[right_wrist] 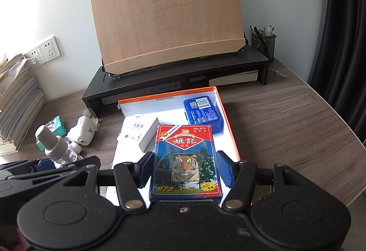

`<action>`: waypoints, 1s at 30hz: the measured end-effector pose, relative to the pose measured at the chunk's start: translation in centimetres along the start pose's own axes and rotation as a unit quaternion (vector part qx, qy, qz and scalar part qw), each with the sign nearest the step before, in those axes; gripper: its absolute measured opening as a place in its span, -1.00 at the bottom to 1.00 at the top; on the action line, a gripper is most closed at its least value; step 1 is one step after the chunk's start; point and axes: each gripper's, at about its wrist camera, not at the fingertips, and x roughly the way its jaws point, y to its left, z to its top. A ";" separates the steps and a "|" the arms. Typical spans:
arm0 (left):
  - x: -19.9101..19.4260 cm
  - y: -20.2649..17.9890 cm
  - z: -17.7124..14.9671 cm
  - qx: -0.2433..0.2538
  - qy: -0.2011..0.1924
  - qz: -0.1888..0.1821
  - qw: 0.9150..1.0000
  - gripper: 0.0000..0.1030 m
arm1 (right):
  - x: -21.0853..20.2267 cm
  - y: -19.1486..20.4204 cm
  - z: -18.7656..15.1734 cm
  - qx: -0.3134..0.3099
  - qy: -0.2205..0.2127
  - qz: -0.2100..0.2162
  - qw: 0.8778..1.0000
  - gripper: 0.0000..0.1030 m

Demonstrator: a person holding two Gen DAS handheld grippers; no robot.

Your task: Organize rigid objects

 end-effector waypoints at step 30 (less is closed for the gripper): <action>0.1 0.0 0.5 0.002 -0.004 0.000 1.000 -0.06 | 0.3 0.4 0.5 -0.003 0.001 0.002 1.000 0.38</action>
